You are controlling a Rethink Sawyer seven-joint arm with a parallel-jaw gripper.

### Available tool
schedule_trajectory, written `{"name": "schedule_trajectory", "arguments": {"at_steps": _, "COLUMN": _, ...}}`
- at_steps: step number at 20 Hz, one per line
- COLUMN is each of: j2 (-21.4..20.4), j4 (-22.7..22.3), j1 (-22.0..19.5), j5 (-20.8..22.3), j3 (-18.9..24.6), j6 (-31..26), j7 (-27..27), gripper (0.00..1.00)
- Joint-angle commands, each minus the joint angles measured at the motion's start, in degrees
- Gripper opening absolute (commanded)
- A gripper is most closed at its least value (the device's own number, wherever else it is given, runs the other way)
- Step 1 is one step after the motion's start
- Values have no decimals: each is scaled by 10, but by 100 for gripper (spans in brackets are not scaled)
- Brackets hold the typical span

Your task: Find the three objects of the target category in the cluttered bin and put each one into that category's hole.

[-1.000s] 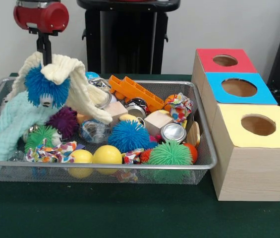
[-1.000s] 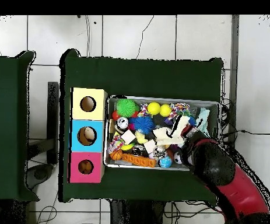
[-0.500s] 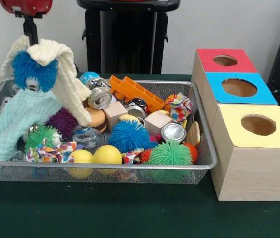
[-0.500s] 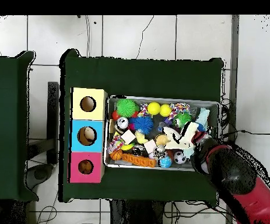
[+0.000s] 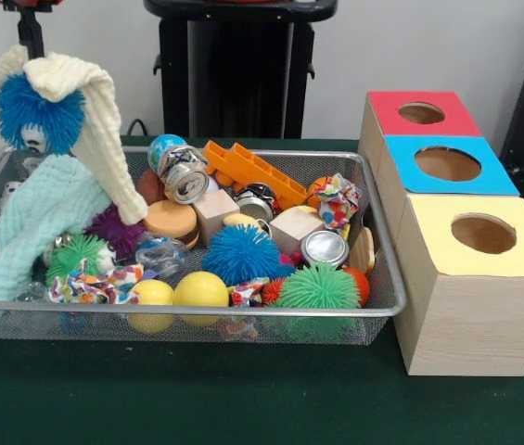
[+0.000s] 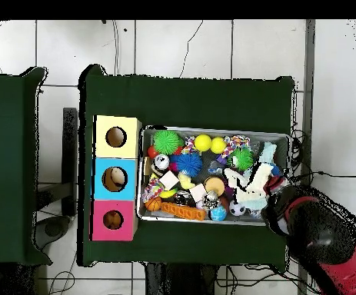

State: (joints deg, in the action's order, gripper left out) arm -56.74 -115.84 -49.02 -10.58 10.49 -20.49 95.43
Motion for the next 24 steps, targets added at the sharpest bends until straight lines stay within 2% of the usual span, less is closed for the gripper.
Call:
{"name": "schedule_trajectory", "arguments": {"at_steps": 1, "j2": 12, "j4": -54, "j1": -24, "j5": 25, "j3": 84, "j6": 34, "j7": 15, "gripper": 0}}
{"name": "schedule_trajectory", "arguments": {"at_steps": 4, "j2": 47, "j4": -76, "j1": -42, "j5": 59, "j3": 106, "j6": 115, "j7": 31, "gripper": 0}}
{"name": "schedule_trajectory", "arguments": {"at_steps": 10, "j2": 114, "j4": -66, "j1": -49, "j5": 113, "j3": 112, "j6": 194, "j7": 55, "gripper": 0}}
{"name": "schedule_trajectory", "arguments": {"at_steps": 12, "j2": 118, "j4": -62, "j1": -42, "j5": 131, "j3": 104, "j6": 209, "j7": 60, "gripper": 0}}
{"name": "schedule_trajectory", "arguments": {"at_steps": 13, "j2": 119, "j4": -59, "j1": -37, "j5": 142, "j3": 97, "j6": 215, "j7": 62, "gripper": 100}}
{"name": "schedule_trajectory", "arguments": {"at_steps": 16, "j2": 120, "j4": -68, "j1": -38, "j5": 145, "j3": 98, "j6": 250, "j7": 84, "gripper": 100}}
{"name": "schedule_trajectory", "arguments": {"at_steps": 24, "j2": 156, "j4": -69, "j1": -38, "j5": 159, "j3": 99, "j6": 279, "j7": 103, "gripper": 100}}
